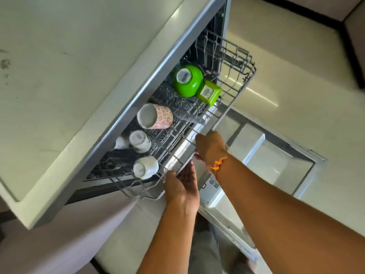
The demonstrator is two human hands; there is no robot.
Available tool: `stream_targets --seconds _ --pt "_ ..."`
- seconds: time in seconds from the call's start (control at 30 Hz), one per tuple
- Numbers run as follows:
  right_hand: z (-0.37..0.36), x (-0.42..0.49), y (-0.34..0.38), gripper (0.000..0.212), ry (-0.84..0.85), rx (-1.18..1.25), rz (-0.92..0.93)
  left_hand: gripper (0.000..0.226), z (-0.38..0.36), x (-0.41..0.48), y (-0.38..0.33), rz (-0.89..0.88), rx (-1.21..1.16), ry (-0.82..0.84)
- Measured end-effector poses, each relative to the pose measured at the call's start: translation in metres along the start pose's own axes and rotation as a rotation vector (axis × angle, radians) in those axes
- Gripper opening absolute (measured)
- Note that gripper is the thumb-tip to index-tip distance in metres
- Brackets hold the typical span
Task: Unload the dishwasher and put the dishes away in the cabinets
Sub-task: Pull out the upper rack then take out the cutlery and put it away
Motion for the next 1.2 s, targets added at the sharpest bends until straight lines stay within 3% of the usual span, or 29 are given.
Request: stream_targets --seconds 0.17,0.23,0.3,0.43,0.53,0.67,0.77,0.87,0.97,1.1,1.2 --pt "0.051 -0.013 -0.047 0.039 -0.103 -0.071 -0.008 0.033 0.035 -0.022 0.056 0.079 -0.014 -0.029" --pt "0.072 -0.011 -0.057 0.032 -0.166 -0.067 0.001 0.035 0.041 -0.027 0.075 0.105 -0.007 0.015" --pt "0.084 -0.009 -0.061 0.016 -0.161 -0.136 0.031 0.039 0.044 -0.032 0.09 0.121 0.004 0.036" --pt "0.103 -0.01 -0.063 0.031 -0.147 -0.189 0.063 0.033 0.046 -0.04 0.109 0.153 -0.019 0.039" --pt "0.104 -0.016 -0.063 0.03 -0.108 -0.281 0.052 0.035 0.047 -0.042 0.111 0.166 -0.016 0.054" --pt "0.105 -0.02 -0.061 0.031 -0.102 -0.485 0.192 0.035 0.056 -0.047 0.112 0.176 0.01 0.054" --pt "0.116 -0.021 -0.078 0.026 -0.116 -0.346 0.093 0.036 0.068 -0.052 0.123 0.207 0.032 0.036" --pt "0.124 -0.017 -0.093 0.028 -0.122 -0.504 0.134 0.035 0.081 -0.056 0.137 0.23 0.036 0.011" --pt "0.139 -0.023 -0.114 0.037 -0.143 -0.449 0.079 0.035 0.092 -0.061 0.149 0.255 0.046 0.013" --pt "0.152 -0.012 -0.134 0.027 -0.17 -0.212 -0.01 0.029 0.098 -0.067 0.164 0.277 0.075 0.017" --pt "0.157 -0.012 -0.14 0.033 -0.134 -0.177 -0.016 0.029 0.099 -0.074 0.17 0.286 0.078 0.036"
Point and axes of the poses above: each hand's wrist, its own x-axis towards the middle knuckle, its own z-axis out of the back of the hand, y = z × x, the point moved 10 cm from there along x, towards the middle knuckle, and after that the axes turned 10 degrees about -y, right-handed, at the moved point
